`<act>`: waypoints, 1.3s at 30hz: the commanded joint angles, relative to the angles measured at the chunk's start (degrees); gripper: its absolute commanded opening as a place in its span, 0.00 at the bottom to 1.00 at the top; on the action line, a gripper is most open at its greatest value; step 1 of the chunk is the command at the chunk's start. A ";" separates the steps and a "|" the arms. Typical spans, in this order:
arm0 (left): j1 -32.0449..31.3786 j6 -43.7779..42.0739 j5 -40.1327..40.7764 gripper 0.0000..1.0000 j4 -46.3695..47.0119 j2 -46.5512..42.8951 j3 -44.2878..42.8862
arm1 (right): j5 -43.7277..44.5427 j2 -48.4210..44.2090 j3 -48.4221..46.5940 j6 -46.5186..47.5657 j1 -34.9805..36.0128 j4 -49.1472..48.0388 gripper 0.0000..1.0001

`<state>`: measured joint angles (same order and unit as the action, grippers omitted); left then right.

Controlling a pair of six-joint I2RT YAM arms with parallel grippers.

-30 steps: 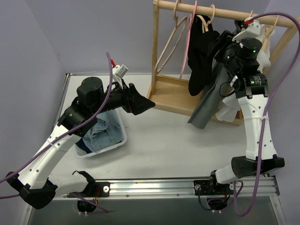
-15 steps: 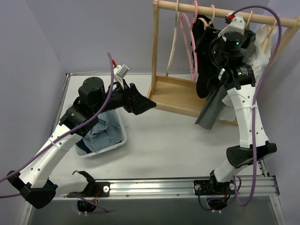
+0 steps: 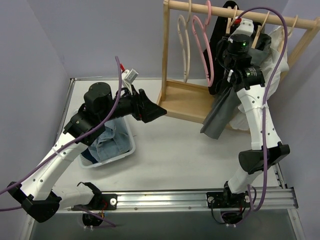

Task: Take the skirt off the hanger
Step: Pick up the hanger from the clothesline.

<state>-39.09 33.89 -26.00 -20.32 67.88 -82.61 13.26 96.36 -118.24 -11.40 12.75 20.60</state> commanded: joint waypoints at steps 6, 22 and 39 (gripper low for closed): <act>-0.72 0.21 -0.81 0.83 2.30 -0.38 -0.97 | -7.43 -6.79 2.40 3.05 -0.36 -8.38 0.00; -1.78 0.57 -1.07 0.83 2.04 0.15 -2.20 | -15.71 -11.19 4.77 -0.55 -4.23 -13.65 0.00; -2.04 -4.18 -4.67 0.83 -4.20 4.01 -9.85 | -23.62 -25.67 17.76 -7.14 -4.14 -9.97 0.00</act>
<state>-40.80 31.79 -28.01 -23.16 70.74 -88.79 -7.38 76.97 -103.18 -16.56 8.67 14.87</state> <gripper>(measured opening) 0.829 0.163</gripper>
